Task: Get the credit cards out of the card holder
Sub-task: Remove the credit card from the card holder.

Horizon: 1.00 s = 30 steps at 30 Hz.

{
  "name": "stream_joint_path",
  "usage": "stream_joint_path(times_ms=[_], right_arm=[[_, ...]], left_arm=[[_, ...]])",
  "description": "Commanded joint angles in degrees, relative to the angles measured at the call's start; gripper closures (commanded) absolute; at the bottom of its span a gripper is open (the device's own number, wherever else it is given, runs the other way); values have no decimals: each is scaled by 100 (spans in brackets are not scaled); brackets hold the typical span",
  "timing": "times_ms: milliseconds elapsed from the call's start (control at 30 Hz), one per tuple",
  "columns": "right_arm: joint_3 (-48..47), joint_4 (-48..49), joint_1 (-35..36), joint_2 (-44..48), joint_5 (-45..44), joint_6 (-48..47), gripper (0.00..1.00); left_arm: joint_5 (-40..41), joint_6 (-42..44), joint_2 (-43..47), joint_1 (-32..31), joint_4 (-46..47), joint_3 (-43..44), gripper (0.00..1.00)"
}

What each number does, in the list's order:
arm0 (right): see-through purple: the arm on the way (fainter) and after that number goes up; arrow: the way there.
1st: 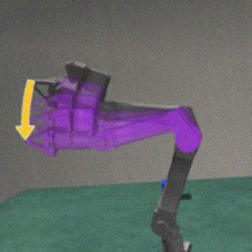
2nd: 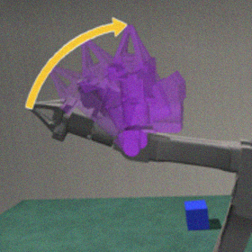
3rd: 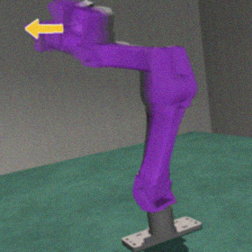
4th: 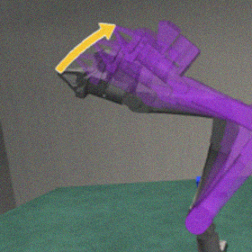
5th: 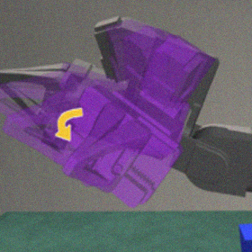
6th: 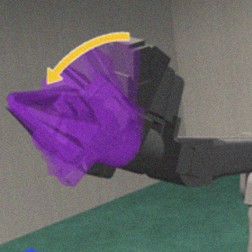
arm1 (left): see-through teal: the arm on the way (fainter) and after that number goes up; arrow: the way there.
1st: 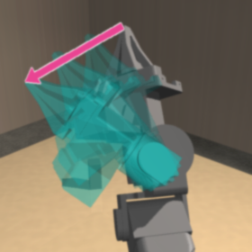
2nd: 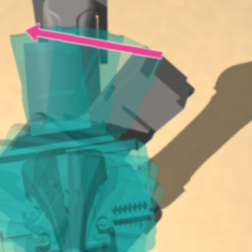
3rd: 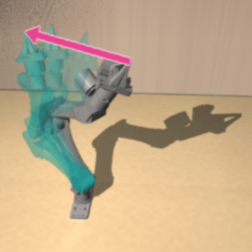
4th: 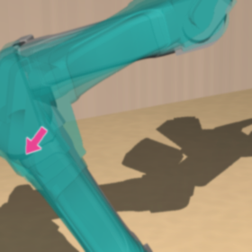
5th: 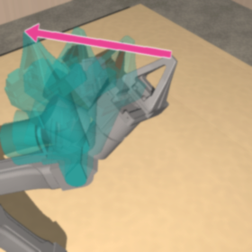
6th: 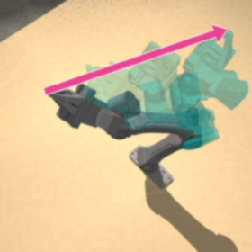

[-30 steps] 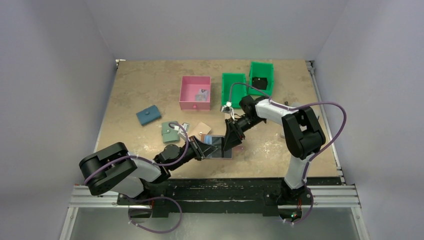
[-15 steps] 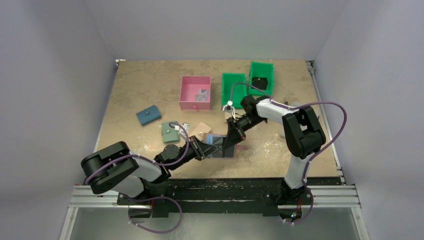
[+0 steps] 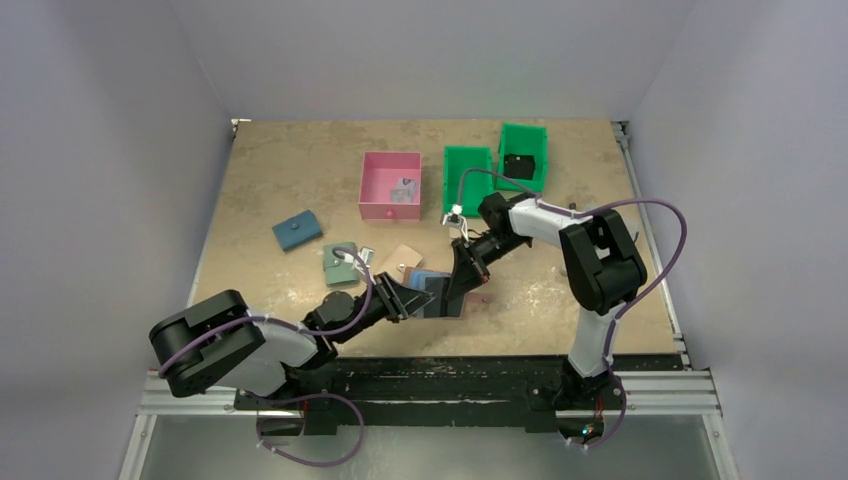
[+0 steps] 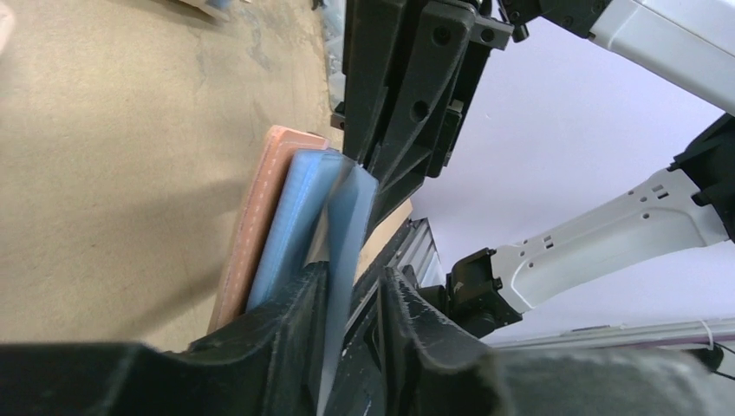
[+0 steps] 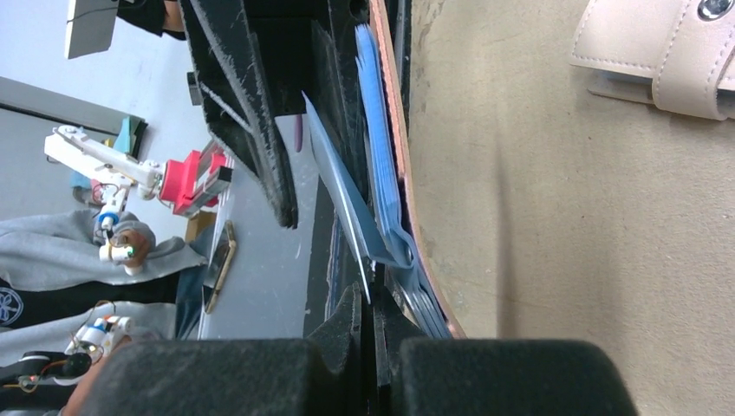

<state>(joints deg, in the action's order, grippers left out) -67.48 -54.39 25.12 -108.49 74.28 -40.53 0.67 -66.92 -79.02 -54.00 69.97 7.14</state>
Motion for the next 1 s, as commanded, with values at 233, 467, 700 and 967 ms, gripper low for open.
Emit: stream_joint_path(times_ms=[233, 467, 700, 967], right_arm=[[-125, 73, 13, -281, -582, -103, 100], [-104, 172, -17, -304, -1060, -92, 100], [-97, 274, -34, -226, -1405, -69, 100], [-92, 293, -199, 208, -1634, -205, 100]], left_arm=[[368, -12, 397, 47, -1, -323, 92], [536, 3, 410, 87, -200, -573, 100], [661, -31, 426, 91, -801, -685, 100], [696, 82, 753, 91, -1759, -566, 100]])
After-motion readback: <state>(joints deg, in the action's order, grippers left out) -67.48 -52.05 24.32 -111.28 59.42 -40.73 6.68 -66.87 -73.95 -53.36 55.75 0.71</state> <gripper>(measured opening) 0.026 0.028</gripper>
